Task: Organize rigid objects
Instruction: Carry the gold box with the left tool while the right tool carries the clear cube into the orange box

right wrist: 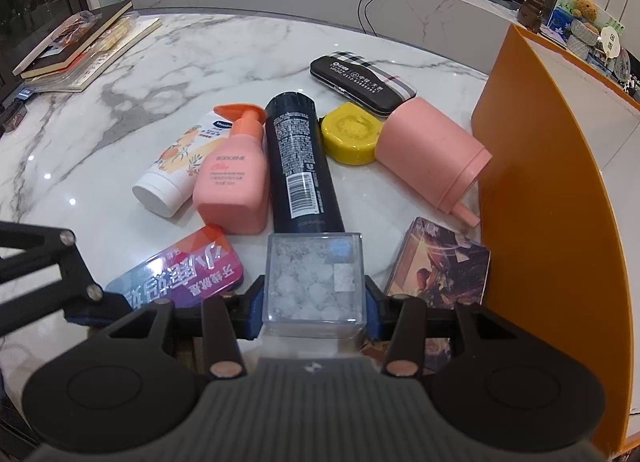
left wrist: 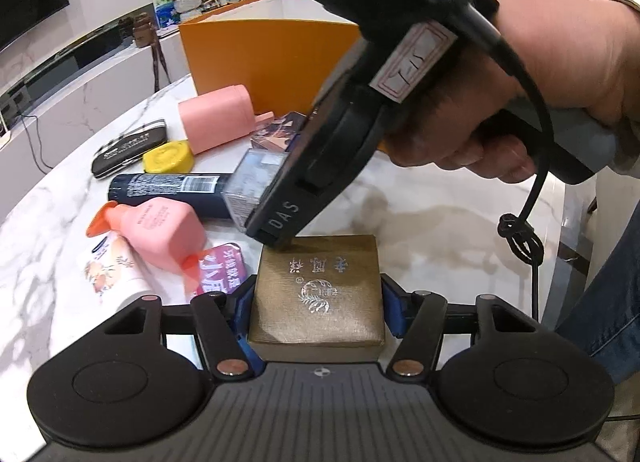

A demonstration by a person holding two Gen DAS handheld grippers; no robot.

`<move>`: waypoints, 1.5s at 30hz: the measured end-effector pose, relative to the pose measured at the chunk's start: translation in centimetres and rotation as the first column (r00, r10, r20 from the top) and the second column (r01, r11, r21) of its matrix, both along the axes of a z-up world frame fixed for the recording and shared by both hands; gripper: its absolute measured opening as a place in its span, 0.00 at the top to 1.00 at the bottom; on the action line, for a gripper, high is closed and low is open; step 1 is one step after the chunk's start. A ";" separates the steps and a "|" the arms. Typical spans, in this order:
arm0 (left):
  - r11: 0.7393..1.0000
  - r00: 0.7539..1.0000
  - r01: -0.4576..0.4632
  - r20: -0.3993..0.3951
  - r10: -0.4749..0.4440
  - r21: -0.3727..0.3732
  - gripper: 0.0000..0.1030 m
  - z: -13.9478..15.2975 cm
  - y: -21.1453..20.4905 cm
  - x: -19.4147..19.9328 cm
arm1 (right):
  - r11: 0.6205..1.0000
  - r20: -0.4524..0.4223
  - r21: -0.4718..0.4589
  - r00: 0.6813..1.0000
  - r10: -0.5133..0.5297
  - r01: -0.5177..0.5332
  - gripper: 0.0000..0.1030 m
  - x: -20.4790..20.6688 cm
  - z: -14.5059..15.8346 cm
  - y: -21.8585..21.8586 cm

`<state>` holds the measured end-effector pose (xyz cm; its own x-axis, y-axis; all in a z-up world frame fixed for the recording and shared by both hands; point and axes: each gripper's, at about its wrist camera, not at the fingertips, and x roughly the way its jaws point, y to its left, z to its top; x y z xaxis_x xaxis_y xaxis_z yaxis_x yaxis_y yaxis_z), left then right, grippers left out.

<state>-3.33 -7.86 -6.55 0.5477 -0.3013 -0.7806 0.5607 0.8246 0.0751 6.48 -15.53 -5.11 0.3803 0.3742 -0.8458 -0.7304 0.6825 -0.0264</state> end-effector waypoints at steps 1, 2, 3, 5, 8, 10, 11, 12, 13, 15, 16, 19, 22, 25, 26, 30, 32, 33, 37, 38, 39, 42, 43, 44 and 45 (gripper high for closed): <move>1.000 1.000 -0.001 0.001 0.001 0.007 0.32 0.1 0.0 -0.1 | 1.000 -0.002 0.001 1.000 0.000 0.000 0.53 0.0 0.0 0.0; 1.000 1.000 -0.002 0.004 0.002 0.016 0.32 0.2 0.0 -0.2 | 1.000 -0.003 0.001 1.000 -0.001 0.001 0.53 0.0 0.0 0.0; 1.000 1.000 -0.003 0.005 0.003 0.023 0.32 0.2 0.0 -0.3 | 1.000 -0.002 0.000 1.000 -0.001 0.001 0.53 -0.1 0.1 0.0; 1.000 1.000 -0.004 0.007 0.004 0.029 0.32 0.4 0.1 -0.5 | 1.000 0.003 0.001 1.000 -0.001 0.001 0.53 -0.1 0.1 -0.1; 0.999 1.000 -0.018 0.007 0.018 0.030 0.32 0.9 0.5 -0.6 | 1.000 0.012 0.014 1.000 -0.004 0.004 0.53 -0.2 0.6 -0.3; 0.999 1.000 -0.030 0.010 0.030 0.028 0.32 1.3 0.9 -0.6 | 1.000 0.018 0.027 1.000 -0.009 0.008 0.53 -0.3 1.1 -0.6; 0.999 0.999 -0.034 0.011 0.034 0.028 0.32 1.6 1.0 -0.6 | 0.999 0.022 0.034 1.000 -0.011 0.010 0.53 -0.4 1.4 -0.7; 0.999 0.999 -0.038 0.015 0.038 0.029 0.32 1.8 1.1 -0.7 | 0.999 0.026 0.040 1.000 -0.013 0.012 0.53 -0.4 1.6 -0.8; 0.999 0.999 -0.042 0.021 0.041 0.031 0.32 2.0 1.3 -0.7 | 0.999 0.030 0.045 0.999 -0.016 0.015 0.53 -0.4 1.9 -0.9; 0.998 0.998 -0.054 0.031 0.053 0.036 0.32 2.5 1.6 -0.8 | 0.998 0.040 0.058 0.999 -0.021 0.019 0.53 -0.5 2.6 -1.1; 0.997 0.998 -0.061 0.031 0.060 0.036 0.32 2.6 1.7 -0.7 | 0.997 0.044 0.068 0.999 -0.023 0.020 0.53 -0.6 3.0 -1.3; 0.995 0.996 -0.087 0.034 0.086 0.039 0.32 3.1 2.1 -0.7 | 0.995 0.060 0.100 0.998 -0.028 0.022 0.53 -0.8 4.3 -1.6; 0.989 0.989 -0.142 0.040 0.141 0.047 0.32 3.6 2.3 -0.4 | 0.992 0.078 0.124 0.997 -0.028 0.018 0.53 -1.1 5.5 -1.9; 0.984 0.984 -0.174 0.044 0.172 0.046 0.32 4.3 2.4 0.1 | 0.990 0.092 0.139 0.995 -0.032 0.019 0.53 -1.2 6.5 -2.3; 0.980 0.981 -0.193 0.048 0.190 0.045 0.32 4.4 2.4 0.3 | 0.989 0.097 0.144 0.995 -0.038 0.024 0.53 -1.2 6.8 -2.4; 0.973 0.972 -0.229 0.067 0.227 0.030 0.32 6.2 3.0 1.1 | 0.984 0.138 0.171 0.988 -0.064 0.039 0.53 -1.2 9.4 -3.0; 0.967 0.965 -0.255 0.067 0.255 0.002 0.32 7.5 3.6 1.9 | 0.984 0.164 0.176 0.985 -0.062 0.033 0.53 -1.1 11.3 -3.4; 0.963 0.961 -0.268 0.071 0.268 -0.009 0.32 8.2 3.9 2.3 | 0.982 0.168 0.185 0.984 -0.065 0.034 0.53 -0.9 12.3 -3.8; 0.957 0.952 -0.290 0.100 0.289 -0.009 0.32 10.5 3.3 3.8 | 0.973 0.198 0.224 0.975 -0.104 0.058 0.53 0.5 16.0 -5.3; 0.958 0.952 -0.286 0.109 0.285 -0.006 0.32 11.0 2.9 4.1 | 0.973 0.213 0.223 0.971 -0.110 0.061 0.53 0.8 16.7 -5.6; 0.960 0.953 -0.281 0.117 0.279 -0.003 0.32 11.5 2.5 4.4 | 0.973 0.227 0.222 0.967 -0.116 0.065 0.53 1.0 17.2 -6.0; 0.965 0.956 -0.263 0.131 0.261 0.003 0.32 12.4 0.8 5.3 | 0.972 0.245 0.224 0.960 -0.132 0.077 0.53 1.9 18.1 -7.2; 0.966 0.958 -0.257 0.132 0.255 0.003 0.32 12.6 0.2 5.7 | 0.971 0.244 0.225 0.960 -0.136 0.080 0.53 2.2 18.0 -7.6; 0.969 0.960 -0.249 0.132 0.246 0.004 0.32 12.8 -0.4 6.3 | 0.971 0.238 0.226 0.961 -0.138 0.083 0.53 2.6 17.9 -8.1; 0.971 0.962 -0.241 0.133 0.238 0.004 0.32 12.9 -1.1 6.8 | 0.970 0.231 0.224 0.963 -0.142 0.089 0.53 3.1 17.7 -8.6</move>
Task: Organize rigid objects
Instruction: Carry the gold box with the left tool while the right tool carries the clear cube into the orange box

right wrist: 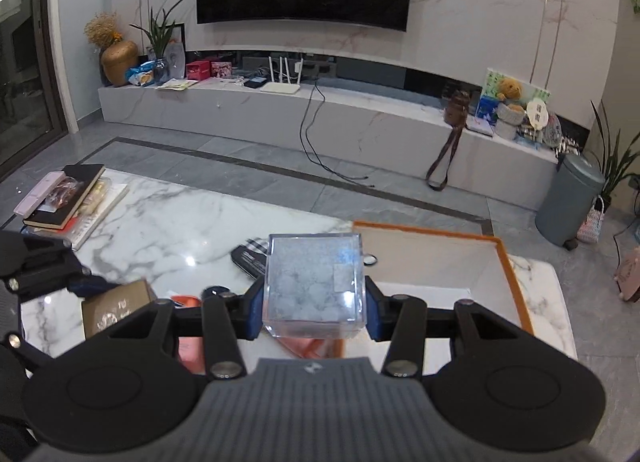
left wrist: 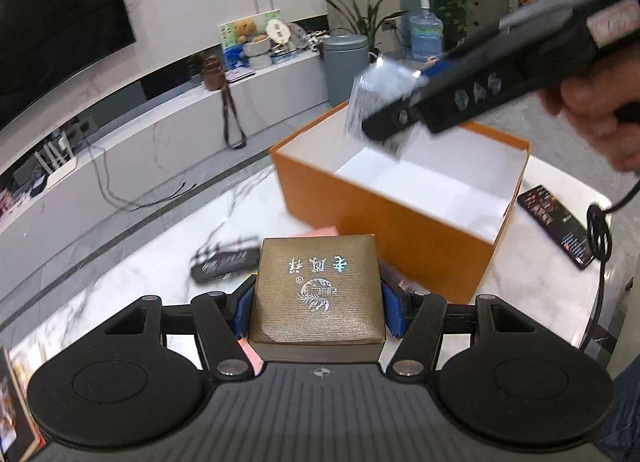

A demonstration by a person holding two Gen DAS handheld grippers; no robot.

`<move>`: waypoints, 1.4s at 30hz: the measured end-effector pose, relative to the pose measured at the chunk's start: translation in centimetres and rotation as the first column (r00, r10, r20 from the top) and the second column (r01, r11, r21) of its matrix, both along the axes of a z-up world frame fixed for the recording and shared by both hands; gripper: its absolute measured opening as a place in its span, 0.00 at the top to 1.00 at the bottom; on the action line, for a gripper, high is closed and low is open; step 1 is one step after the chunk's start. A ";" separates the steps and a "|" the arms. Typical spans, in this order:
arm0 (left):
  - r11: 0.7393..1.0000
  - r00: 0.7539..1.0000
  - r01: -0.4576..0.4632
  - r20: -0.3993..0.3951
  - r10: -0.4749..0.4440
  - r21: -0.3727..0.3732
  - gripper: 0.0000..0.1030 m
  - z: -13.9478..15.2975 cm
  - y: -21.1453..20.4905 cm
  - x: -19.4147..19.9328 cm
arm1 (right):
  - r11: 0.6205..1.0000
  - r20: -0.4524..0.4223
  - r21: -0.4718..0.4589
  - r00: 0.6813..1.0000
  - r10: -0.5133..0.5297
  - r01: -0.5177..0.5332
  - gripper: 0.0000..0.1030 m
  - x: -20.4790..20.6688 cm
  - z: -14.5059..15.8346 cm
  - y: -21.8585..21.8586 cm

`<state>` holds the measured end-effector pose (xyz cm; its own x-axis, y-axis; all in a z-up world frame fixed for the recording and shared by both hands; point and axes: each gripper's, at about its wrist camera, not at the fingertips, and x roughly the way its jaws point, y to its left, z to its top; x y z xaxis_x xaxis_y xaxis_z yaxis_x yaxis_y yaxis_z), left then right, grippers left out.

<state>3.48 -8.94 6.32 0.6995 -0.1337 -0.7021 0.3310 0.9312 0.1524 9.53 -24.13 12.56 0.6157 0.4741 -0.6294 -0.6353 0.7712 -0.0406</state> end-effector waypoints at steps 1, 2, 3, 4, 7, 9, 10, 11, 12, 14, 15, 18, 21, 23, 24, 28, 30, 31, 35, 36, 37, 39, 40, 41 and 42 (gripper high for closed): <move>1.000 1.000 0.009 0.000 -0.009 0.000 0.32 0.0 -0.7 0.6 | 1.000 -0.007 -0.004 1.000 -0.006 0.006 0.53 0.4 -0.2 -0.6; 1.000 1.000 0.017 -0.001 -0.017 0.001 0.32 0.0 -1.3 1.1 | 1.000 -0.012 -0.007 1.000 -0.016 0.016 0.53 0.9 -0.4 -1.0; 1.000 1.000 0.026 -0.003 -0.026 0.000 0.32 -0.1 -1.9 1.6 | 1.000 -0.018 -0.008 0.999 -0.029 0.028 0.53 1.3 -0.6 -1.6; 0.999 0.999 0.036 -0.006 -0.036 -0.001 0.32 -0.2 -2.5 2.2 | 0.999 -0.024 -0.007 0.999 -0.042 0.042 0.53 1.8 -0.8 -2.2; 0.998 0.998 0.066 -0.012 -0.066 -0.002 0.32 -0.5 -4.5 3.7 | 0.996 -0.042 0.009 0.996 -0.083 0.084 0.53 3.2 -1.3 -4.1; 0.996 0.996 0.087 -0.015 -0.087 -0.002 0.32 -0.6 -5.5 4.6 | 0.994 -0.051 0.014 0.993 -0.108 0.109 0.53 3.9 -1.6 -5.1; 0.995 0.995 0.097 -0.017 -0.097 -0.002 0.32 -0.6 -6.0 5.0 | 0.993 -0.055 0.015 0.991 -0.118 0.119 0.53 4.2 -1.7 -5.6; 0.994 0.994 0.106 -0.018 -0.106 -0.001 0.32 -0.7 -6.5 5.4 | 0.991 -0.059 0.018 0.990 -0.128 0.129 0.53 4.5 -1.9 -6.0; 0.994 0.994 0.111 -0.018 -0.111 0.001 0.32 -0.7 -6.8 5.8 | 0.990 -0.065 0.020 0.989 -0.136 0.137 0.53 4.8 -2.1 -6.5; 0.993 0.993 0.118 -0.018 -0.118 0.002 0.32 -0.8 -7.3 6.5 | 0.988 -0.076 0.020 0.985 -0.152 0.154 0.53 5.3 -2.5 -7.2; 0.993 0.992 0.121 -0.017 -0.121 0.002 0.32 -0.9 -7.5 6.8 | 0.986 -0.081 0.018 0.984 -0.161 0.163 0.53 5.5 -2.7 -7.5; 0.991 0.991 0.134 -0.017 -0.134 0.000 0.32 -1.0 -8.3 7.6 | 0.981 -0.093 0.014 0.978 -0.189 0.191 0.53 6.1 -3.2 -8.5; 0.988 0.988 0.153 -0.015 -0.153 0.004 0.32 -1.0 -8.9 8.2 | 0.976 -0.102 0.019 0.972 -0.214 0.217 0.53 6.5 -3.5 -9.4; 0.987 0.987 0.163 -0.013 -0.163 0.010 0.32 -1.0 -9.5 8.8 | 0.974 -0.109 0.019 0.968 -0.225 0.228 0.53 7.0 -3.7 -9.8; 0.985 0.985 0.173 -0.013 -0.173 0.015 0.32 -1.1 -9.8 9.1 | 0.972 -0.113 0.017 0.966 -0.231 0.235 0.53 7.2 -3.9 -9.9; 0.974 0.975 0.223 -0.033 -0.221 0.050 0.32 -2.1 -11.2 10.6 | 0.962 -0.119 -0.010 0.955 -0.271 0.272 0.53 7.9 -4.7 -10.5; 0.964 0.966 0.259 -0.039 -0.257 0.064 0.32 -2.8 -11.8 11.0 | 0.958 -0.126 -0.023 0.950 -0.286 0.286 0.53 8.4 -5.3 -10.8; 0.959 0.961 0.276 -0.041 -0.273 0.070 0.32 -3.2 -12.1 11.1 | 0.957 -0.133 -0.029 0.948 -0.288 0.287 0.53 8.5 -5.6 -10.9; 0.947 0.952 0.304 -0.066 -0.299 0.105 0.32 -4.9 -13.2 11.5 | 0.955 -0.154 -0.059 0.942 -0.297 0.292 0.53 9.2 -7.1 -11.0; 0.944 0.949 0.312 -0.077 -0.305 0.111 0.32 -5.4 -13.3 11.6 | 0.954 -0.159 -0.066 0.940 -0.300 0.293 0.53 9.3 -7.4 -11.1; 0.941 0.946 0.319 -0.088 -0.310 0.115 0.32 -5.8 -13.4 11.7 | 0.953 -0.163 -0.073 0.939 -0.301 0.293 0.53 9.4 -7.7 -11.2; 0.934 0.940 0.334 -0.114 -0.321 0.123 0.32 -6.6 -13.6 12.2 | 0.953 -0.170 -0.087 0.938 -0.301 0.290 0.53 9.7 -8.1 -11.1; 0.932 0.937 0.340 -0.127 -0.325 0.129 0.32 -7.0 -13.6 12.4 | 0.953 -0.173 -0.095 0.938 -0.300 0.287 0.53 9.8 -8.4 -11.1; 0.929 0.934 0.347 -0.139 -0.329 0.132 0.32 -7.4 -13.6 12.6 | 0.954 -0.175 -0.104 0.939 -0.297 0.283 0.53 9.9 -8.7 -11.0; 0.925 0.931 0.354 -0.148 -0.335 0.135 0.32 -7.6 -13.7 12.8 | 0.954 -0.177 -0.114 0.940 -0.293 0.276 0.53 10.0 -8.9 -10.8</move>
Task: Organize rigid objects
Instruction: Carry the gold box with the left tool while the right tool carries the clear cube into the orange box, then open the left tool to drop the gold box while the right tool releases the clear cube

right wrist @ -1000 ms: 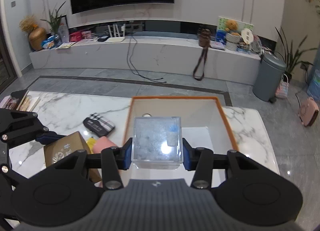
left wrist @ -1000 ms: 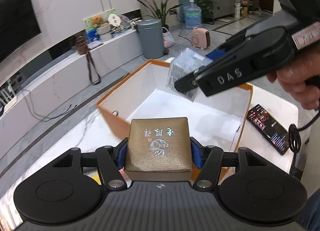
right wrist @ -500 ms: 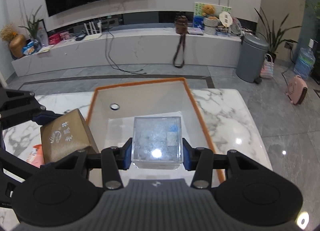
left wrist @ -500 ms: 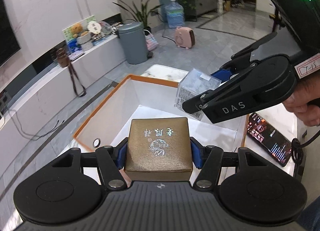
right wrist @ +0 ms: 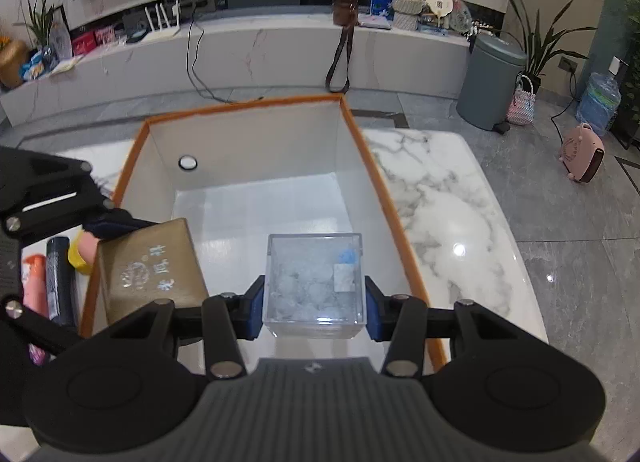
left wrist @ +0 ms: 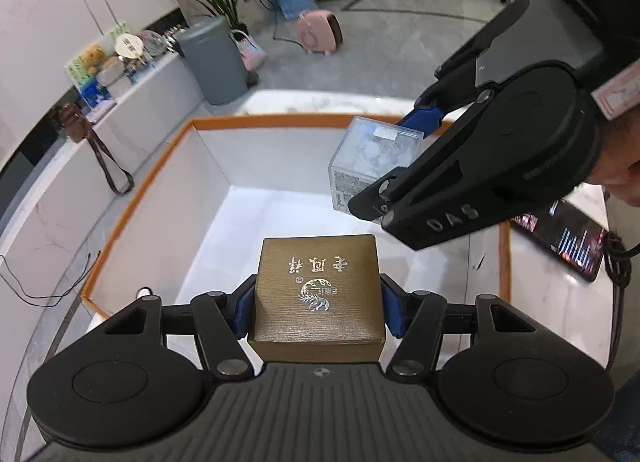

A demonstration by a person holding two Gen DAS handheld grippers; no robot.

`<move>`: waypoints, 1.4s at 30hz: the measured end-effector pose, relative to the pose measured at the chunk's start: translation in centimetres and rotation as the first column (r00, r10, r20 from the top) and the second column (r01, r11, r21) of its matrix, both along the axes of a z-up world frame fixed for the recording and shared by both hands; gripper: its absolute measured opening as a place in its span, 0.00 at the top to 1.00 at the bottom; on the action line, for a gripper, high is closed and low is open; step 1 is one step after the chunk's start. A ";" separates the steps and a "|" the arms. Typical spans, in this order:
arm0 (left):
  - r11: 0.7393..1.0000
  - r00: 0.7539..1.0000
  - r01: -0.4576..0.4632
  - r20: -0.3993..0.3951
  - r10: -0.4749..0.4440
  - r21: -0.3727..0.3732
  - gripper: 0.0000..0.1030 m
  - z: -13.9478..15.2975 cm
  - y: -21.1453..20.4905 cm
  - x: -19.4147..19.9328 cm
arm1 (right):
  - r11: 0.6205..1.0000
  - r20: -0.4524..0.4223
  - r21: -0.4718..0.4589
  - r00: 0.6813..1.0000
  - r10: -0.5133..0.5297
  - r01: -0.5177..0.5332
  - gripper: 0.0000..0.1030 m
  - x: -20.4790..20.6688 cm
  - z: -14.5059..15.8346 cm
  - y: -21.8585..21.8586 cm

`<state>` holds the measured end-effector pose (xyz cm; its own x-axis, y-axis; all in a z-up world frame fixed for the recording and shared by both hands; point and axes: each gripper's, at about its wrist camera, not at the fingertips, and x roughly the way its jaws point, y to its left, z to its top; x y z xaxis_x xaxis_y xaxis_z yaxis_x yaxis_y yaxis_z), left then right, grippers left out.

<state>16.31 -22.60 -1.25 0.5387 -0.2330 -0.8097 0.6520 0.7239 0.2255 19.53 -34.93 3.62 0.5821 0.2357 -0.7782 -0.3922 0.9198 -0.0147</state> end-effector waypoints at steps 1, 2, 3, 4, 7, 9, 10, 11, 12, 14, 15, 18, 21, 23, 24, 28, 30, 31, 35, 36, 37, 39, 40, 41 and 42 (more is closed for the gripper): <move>1.000 1.000 0.007 -0.014 -0.007 0.006 0.32 -0.2 0.0 0.3 | 1.000 -0.005 -0.010 1.000 0.007 -0.007 0.53 0.1 -0.3 0.2; 1.000 0.999 0.016 -0.028 -0.015 0.013 0.32 -0.5 0.0 0.5 | 1.000 -0.012 -0.023 1.000 0.014 -0.014 0.53 0.1 -0.6 0.5; 1.000 0.999 0.025 -0.039 -0.025 0.016 0.32 -0.7 0.0 0.7 | 0.999 -0.017 -0.037 1.000 0.021 -0.021 0.53 0.1 -0.8 0.7; 0.999 0.998 0.038 -0.052 -0.037 0.021 0.32 -1.0 0.0 0.9 | 0.998 -0.024 -0.050 0.999 0.025 -0.026 0.53 0.2 -1.1 0.9; 0.997 0.994 0.067 -0.090 -0.065 0.025 0.32 -1.6 0.0 1.3 | 0.995 -0.054 -0.086 0.998 0.039 -0.044 0.53 0.4 -2.0 1.4; 0.996 0.990 0.089 -0.112 -0.087 0.019 0.32 -2.0 -0.1 1.4 | 0.993 -0.074 -0.106 0.996 0.046 -0.054 0.53 0.6 -2.6 1.5; 0.995 0.988 0.096 -0.122 -0.093 0.022 0.32 -2.3 -0.2 1.4 | 0.992 -0.082 -0.114 0.995 0.048 -0.057 0.53 0.8 -2.9 1.6; 0.994 0.986 0.105 -0.132 -0.101 0.024 0.32 -2.6 -0.2 1.4 | 0.991 -0.091 -0.123 0.995 0.049 -0.060 0.53 0.9 -3.1 1.7; 0.993 0.984 0.113 -0.143 -0.109 0.024 0.32 -2.8 -0.2 1.5 | 0.990 -0.098 -0.128 0.994 0.049 -0.061 0.53 0.9 -3.3 1.8; 0.991 0.977 0.129 -0.171 -0.124 0.020 0.32 -3.2 -0.2 1.6 | 0.989 -0.115 -0.133 0.992 0.055 -0.070 0.53 1.0 -3.8 1.7; 0.990 0.974 0.137 -0.183 -0.131 0.021 0.32 -3.4 -0.2 1.6 | 0.987 -0.123 -0.139 0.991 0.060 -0.077 0.53 1.1 -4.2 1.7; 0.987 0.966 0.159 -0.208 -0.150 0.028 0.32 -3.9 -0.3 1.5 | 0.981 -0.143 -0.164 0.987 0.077 -0.100 0.53 1.1 -4.9 2.1; 0.985 0.961 0.169 -0.227 -0.159 0.027 0.32 -4.3 -0.5 1.6 | 0.978 -0.155 -0.177 0.984 0.084 -0.111 0.53 1.1 -5.4 2.3; 0.984 0.957 0.175 -0.238 -0.163 0.027 0.32 -4.5 -0.6 1.6 | 0.976 -0.166 -0.184 0.982 0.088 -0.118 0.53 1.2 -5.6 2.4; 0.984 0.956 0.176 -0.242 -0.165 0.026 0.33 -4.4 -0.6 1.7 | 0.974 -0.172 -0.188 0.981 0.091 -0.123 0.53 1.2 -5.7 2.5; 0.983 0.946 0.181 -0.279 -0.163 0.042 0.34 -4.7 -0.4 1.8 | 0.970 -0.204 -0.191 0.973 0.111 -0.150 0.53 1.0 -5.9 2.6; 0.981 0.942 0.184 -0.294 -0.161 0.052 0.34 -4.8 -0.2 1.8 | 0.966 -0.225 -0.196 0.967 0.123 -0.169 0.53 0.9 -6.1 2.8; 0.981 0.939 0.184 -0.304 -0.158 0.055 0.35 -4.9 -0.3 1.8 | 0.964 -0.232 -0.199 0.964 0.126 -0.174 0.53 0.9 -6.2 3.0; 0.977 0.923 0.194 -0.354 -0.150 0.093 0.35 -5.4 0.0 1.8 | 0.961 -0.252 -0.203 0.958 0.136 -0.190 0.53 0.7 -6.4 3.3; 0.974 0.919 0.201 -0.365 -0.149 0.108 0.35 -5.6 0.1 1.8 | 0.960 -0.257 -0.202 0.956 0.139 -0.194 0.53 0.6 -6.4 3.3; 0.970 0.916 0.209 -0.372 -0.150 0.122 0.34 -5.8 0.1 1.8 | 0.959 -0.265 -0.200 0.954 0.143 -0.200 0.53 0.6 -6.5 3.4; 0.968 0.914 0.215 -0.376 -0.153 0.130 0.35 -5.8 0.2 1.9 | 0.957 -0.278 -0.197 0.948 0.154 -0.214 0.53 0.4 -6.6 3.6; 0.968 0.913 0.214 -0.380 -0.151 0.131 0.34 -5.8 0.2 2.1 | 0.956 -0.284 -0.196 0.946 0.159 -0.220 0.53 0.3 -6.7 3.8; 0.968 0.912 0.213 -0.383 -0.149 0.133 0.34 -5.9 0.3 2.2 | 0.955 -0.287 -0.194 0.944 0.162 -0.223 0.53 0.3 -6.7 3.9; 0.968 0.911 0.212 -0.387 -0.146 0.135 0.34 -5.9 0.3 2.3 | 0.955 -0.291 -0.192 0.942 0.164 -0.226 0.52 0.2 -6.7 4.0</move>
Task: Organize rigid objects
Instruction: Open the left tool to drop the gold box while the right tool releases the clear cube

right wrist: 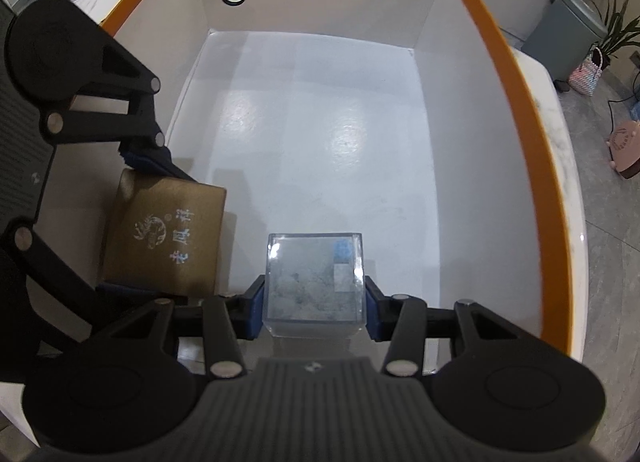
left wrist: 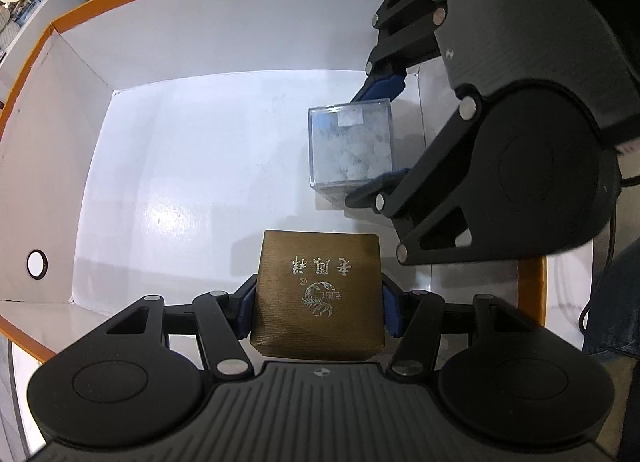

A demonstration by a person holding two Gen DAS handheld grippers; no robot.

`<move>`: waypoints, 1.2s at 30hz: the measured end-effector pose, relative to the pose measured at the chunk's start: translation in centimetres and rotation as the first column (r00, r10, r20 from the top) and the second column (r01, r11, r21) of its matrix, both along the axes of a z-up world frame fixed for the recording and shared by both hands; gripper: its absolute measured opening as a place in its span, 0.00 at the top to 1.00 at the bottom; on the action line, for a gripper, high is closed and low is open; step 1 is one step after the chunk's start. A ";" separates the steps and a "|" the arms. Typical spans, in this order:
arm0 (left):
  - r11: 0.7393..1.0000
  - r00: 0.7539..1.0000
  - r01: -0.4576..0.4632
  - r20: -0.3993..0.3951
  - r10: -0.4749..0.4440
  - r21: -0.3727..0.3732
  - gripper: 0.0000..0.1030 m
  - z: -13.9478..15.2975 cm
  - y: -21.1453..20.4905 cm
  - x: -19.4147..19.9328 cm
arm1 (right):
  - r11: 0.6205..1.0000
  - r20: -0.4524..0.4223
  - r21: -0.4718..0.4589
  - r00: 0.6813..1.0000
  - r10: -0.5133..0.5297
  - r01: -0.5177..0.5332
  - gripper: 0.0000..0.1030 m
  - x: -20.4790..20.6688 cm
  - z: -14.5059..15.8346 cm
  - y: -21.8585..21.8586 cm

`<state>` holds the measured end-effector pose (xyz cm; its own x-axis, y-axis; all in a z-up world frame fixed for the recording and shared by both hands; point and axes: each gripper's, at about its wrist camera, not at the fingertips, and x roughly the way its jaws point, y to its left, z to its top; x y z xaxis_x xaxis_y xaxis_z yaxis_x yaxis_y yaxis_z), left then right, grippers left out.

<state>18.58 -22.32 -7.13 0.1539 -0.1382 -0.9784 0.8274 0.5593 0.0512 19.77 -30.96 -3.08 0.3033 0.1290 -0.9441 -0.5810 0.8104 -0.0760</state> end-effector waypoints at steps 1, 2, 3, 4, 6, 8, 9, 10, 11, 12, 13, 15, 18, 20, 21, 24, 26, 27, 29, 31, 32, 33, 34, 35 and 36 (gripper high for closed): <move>1.000 1.000 -0.001 -0.003 0.001 0.003 0.34 0.0 0.0 0.0 | 1.000 -0.005 0.002 1.000 0.004 -0.004 0.52 -0.1 0.0 0.1; 1.000 1.000 -0.002 -0.005 0.002 0.005 0.34 0.0 0.1 0.1 | 1.000 -0.010 0.005 1.000 0.005 -0.005 0.51 -0.1 0.0 0.1; 1.000 1.000 -0.004 -0.006 0.004 0.008 0.34 0.0 0.1 0.1 | 1.000 -0.009 0.006 1.000 0.003 -0.003 0.45 -0.2 0.1 0.1; 1.000 1.000 -0.007 -0.006 0.007 0.009 0.34 0.0 0.1 0.2 | 1.000 -0.004 0.008 1.000 0.004 -0.004 0.45 -0.3 0.3 0.1; 1.000 1.000 -0.014 -0.003 0.014 0.012 0.32 0.2 0.3 0.2 | 1.000 0.001 0.017 1.000 0.005 -0.005 0.45 -0.4 0.6 0.1; 1.000 1.000 -0.019 0.008 0.018 0.011 0.30 0.6 0.4 0.3 | 1.000 0.010 0.022 1.000 0.002 -0.002 0.45 -0.6 1.0 0.1; 1.000 1.000 -0.021 0.012 0.021 0.010 0.29 0.9 0.5 0.3 | 1.000 0.014 0.023 1.000 0.000 -0.001 0.45 -0.7 1.2 0.1; 1.000 1.000 -0.022 0.016 0.022 0.006 0.29 1.2 0.6 0.3 | 1.000 0.018 0.025 1.000 -0.001 0.001 0.45 -0.7 1.5 0.1; 1.000 1.000 -0.023 0.021 0.023 0.004 0.29 1.6 0.7 0.3 | 1.000 0.022 0.030 1.000 -0.003 0.002 0.45 -0.6 1.5 -0.3; 1.000 0.999 -0.024 0.028 0.024 0.004 0.29 2.0 0.8 0.2 | 0.999 0.026 0.034 1.000 -0.005 0.004 0.45 -0.6 1.7 -0.6; 1.000 0.999 -0.024 0.034 0.024 0.004 0.29 2.3 1.0 0.2 | 0.999 0.030 0.038 1.000 -0.007 0.006 0.44 -0.7 1.9 -0.9; 1.000 0.998 -0.026 0.049 0.026 0.007 0.29 3.0 1.0 -0.4 | 0.999 0.040 0.042 0.999 -0.011 0.010 0.45 -0.3 2.3 -1.3; 0.999 0.997 -0.034 0.072 0.033 0.010 0.29 4.1 0.5 -1.1 | 0.999 0.063 0.049 0.998 -0.025 0.021 0.44 0.1 2.7 -1.4; 0.999 0.995 -0.041 0.089 0.040 0.007 0.29 5.0 0.6 -1.5 | 0.998 0.080 0.055 0.996 -0.033 0.029 0.44 0.0 3.3 -1.5; 0.999 0.994 -0.043 0.096 0.042 0.004 0.29 5.5 0.7 -1.5 | 0.998 0.089 0.059 0.995 -0.036 0.031 0.44 -0.1 3.7 -1.5; 0.999 0.992 -0.047 0.119 0.047 -0.003 0.29 6.8 1.0 -2.2 | 0.997 0.111 0.065 0.993 -0.041 0.034 0.44 -0.5 4.7 -1.5; 0.999 0.990 -0.048 0.134 0.048 -0.004 0.29 7.6 0.5 -2.9 | 0.997 0.125 0.068 0.991 -0.042 0.033 0.44 -0.7 5.2 -1.3; 0.999 0.989 -0.048 0.142 0.048 -0.004 0.29 8.1 0.7 -3.3 | 0.997 0.132 0.070 0.990 -0.042 0.033 0.44 -0.9 5.5 -1.3; 0.999 0.987 -0.049 0.153 0.049 -0.005 0.29 8.3 0.8 -3.2 | 0.997 0.144 0.071 0.989 -0.042 0.032 0.44 -1.3 6.2 -1.3; 0.999 0.985 -0.054 0.166 0.054 -0.005 0.29 8.9 1.2 -3.6 | 0.997 0.156 0.074 0.987 -0.039 0.028 0.44 -1.6 6.6 -1.0; 0.998 0.983 -0.057 0.172 0.057 -0.006 0.29 8.9 1.0 -3.4 | 0.997 0.161 0.074 0.986 -0.037 0.025 0.44 -1.8 7.0 -1.0; 0.998 0.982 -0.062 0.179 0.062 -0.008 0.29 9.5 1.2 -3.7 | 0.997 0.167 0.073 0.985 -0.035 0.023 0.44 -2.0 7.3 -0.9; 0.998 0.980 -0.067 0.185 0.068 -0.011 0.29 10.0 1.5 -4.0 | 0.997 0.173 0.073 0.984 -0.033 0.021 0.44 -2.2 7.6 -0.8; 0.997 0.979 -0.074 0.191 0.076 -0.017 0.29 10.0 1.8 -3.9 | 0.997 0.179 0.073 0.983 -0.031 0.019 0.44 -2.4 7.8 -0.8; 0.996 0.976 -0.083 0.198 0.086 -0.024 0.29 10.4 2.2 -4.1 | 0.997 0.184 0.073 0.983 -0.030 0.016 0.44 -2.6 8.0 -0.7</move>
<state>14.43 -20.13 3.25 0.3570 -0.1319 -0.9248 0.7515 0.6286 0.2005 17.18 -31.65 4.93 0.4753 0.1844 -0.8603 -0.5434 0.8305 -0.1222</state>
